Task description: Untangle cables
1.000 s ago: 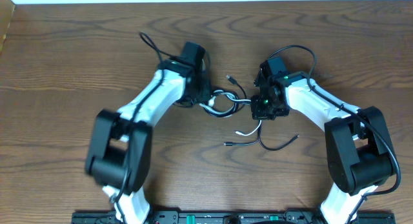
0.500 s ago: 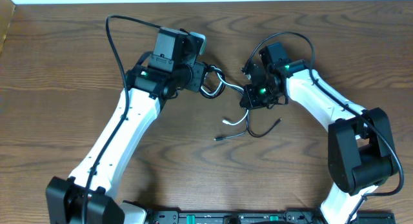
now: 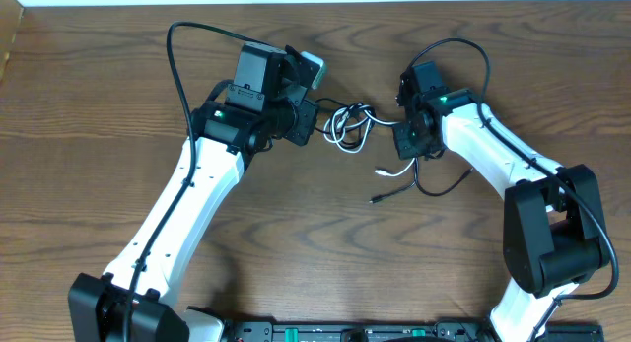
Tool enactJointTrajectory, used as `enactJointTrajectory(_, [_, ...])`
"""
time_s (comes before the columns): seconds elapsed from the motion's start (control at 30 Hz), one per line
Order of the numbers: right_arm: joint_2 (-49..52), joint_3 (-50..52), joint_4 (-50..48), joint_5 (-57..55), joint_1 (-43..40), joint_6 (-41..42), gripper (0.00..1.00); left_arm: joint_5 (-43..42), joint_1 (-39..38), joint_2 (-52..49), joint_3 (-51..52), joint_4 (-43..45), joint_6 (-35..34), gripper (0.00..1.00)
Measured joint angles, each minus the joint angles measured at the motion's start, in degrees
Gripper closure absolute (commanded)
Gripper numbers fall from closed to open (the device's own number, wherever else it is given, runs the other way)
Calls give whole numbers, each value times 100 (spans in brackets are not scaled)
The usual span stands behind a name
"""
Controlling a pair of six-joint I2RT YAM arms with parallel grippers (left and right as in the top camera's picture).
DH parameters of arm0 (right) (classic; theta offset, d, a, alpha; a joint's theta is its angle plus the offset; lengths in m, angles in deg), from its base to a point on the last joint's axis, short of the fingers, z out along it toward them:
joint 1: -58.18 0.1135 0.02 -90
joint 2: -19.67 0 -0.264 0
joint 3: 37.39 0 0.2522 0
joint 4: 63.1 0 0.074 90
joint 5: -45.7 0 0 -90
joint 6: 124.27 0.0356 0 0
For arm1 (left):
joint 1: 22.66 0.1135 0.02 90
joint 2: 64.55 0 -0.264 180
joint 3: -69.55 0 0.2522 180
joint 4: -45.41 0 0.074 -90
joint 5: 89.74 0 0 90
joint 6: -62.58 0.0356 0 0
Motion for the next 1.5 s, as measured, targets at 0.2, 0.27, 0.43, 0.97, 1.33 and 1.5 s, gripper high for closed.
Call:
enactJointTrajectory(0.2, [0, 0, -199, 643, -26, 39, 99, -39, 4, 0, 0, -2, -243, 93])
enactJointTrajectory(0.27, [0, 0, -282, 964, -42, 44, 99, -57, 7, -13, 0, -24, -389, 93])
enactJointTrajectory(0.43, [0, 0, -413, 1810, -61, 61, 99, -328, 11, -280, 0, -31, -588, 92])
enactJointTrajectory(0.97, [0, 0, -422, 2452, -61, 81, 99, -796, 37, -1853, 26, 378, -728, 93])
enactJointTrajectory(1.33, [0, 0, -378, 2481, -61, 83, 99, -828, 4, -2719, 33, 892, -1193, 58])
enactJointTrajectory(1.5, [0, 0, -369, 2485, -61, 83, 99, -826, -120, -2909, 46, 1333, -1375, 52])
